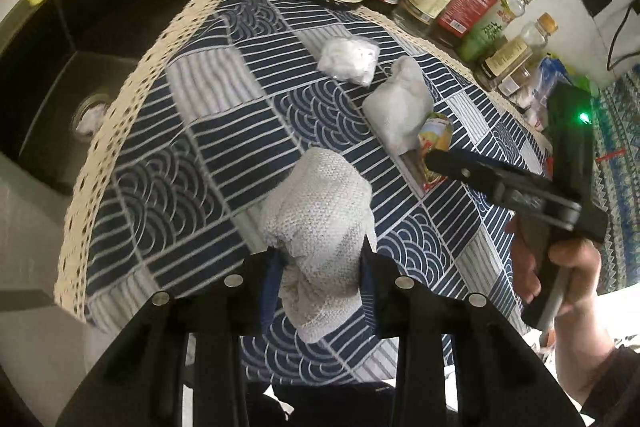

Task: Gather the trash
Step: 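Grasp the white towel with left gripper while right grasps yellow snack bag, then carry the towel and snack bag down over the black bin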

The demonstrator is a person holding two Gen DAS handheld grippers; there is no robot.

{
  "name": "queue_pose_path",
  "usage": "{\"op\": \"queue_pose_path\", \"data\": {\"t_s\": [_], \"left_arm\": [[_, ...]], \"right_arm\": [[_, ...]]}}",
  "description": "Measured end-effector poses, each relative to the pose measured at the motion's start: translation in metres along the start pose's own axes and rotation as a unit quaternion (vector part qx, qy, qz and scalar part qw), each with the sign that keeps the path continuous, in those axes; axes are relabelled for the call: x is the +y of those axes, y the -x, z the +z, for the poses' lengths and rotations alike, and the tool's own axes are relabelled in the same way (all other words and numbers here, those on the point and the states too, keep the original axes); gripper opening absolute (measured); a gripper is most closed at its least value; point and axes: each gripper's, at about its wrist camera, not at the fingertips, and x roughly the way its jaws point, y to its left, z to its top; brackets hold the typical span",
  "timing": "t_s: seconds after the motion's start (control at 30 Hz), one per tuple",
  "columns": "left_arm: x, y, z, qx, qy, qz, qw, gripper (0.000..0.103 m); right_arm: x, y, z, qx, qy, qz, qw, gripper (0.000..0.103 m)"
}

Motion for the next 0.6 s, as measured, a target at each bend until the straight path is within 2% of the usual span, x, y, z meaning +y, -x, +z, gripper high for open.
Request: {"op": "queue_pose_path", "data": {"t_s": [0.07,0.13,0.2,0.23,0.6], "left_arm": [[0.004,0.004,-0.004,-0.004,0.006,0.001,1.0000,0.032],[0.008,0.008,-0.006,-0.007,0.012,0.002,0.9999,0.032],[0.011,0.010,-0.009,-0.009,0.018,0.003,0.9998,0.032],[0.013,0.011,-0.010,-0.010,0.020,0.003,0.9997,0.032],[0.011,0.012,-0.014,-0.009,0.008,0.000,0.9999,0.032]], "right_arm": [[0.004,-0.005,0.003,0.007,0.011,-0.005,1.000,0.078],[0.007,-0.007,0.004,0.010,0.019,-0.011,1.000,0.071],[0.009,-0.008,0.004,0.006,0.027,-0.027,0.999,0.055],[0.009,-0.008,0.003,0.006,0.026,-0.027,0.999,0.053],[0.011,0.006,-0.009,-0.001,0.014,-0.017,1.000,0.052]]}}
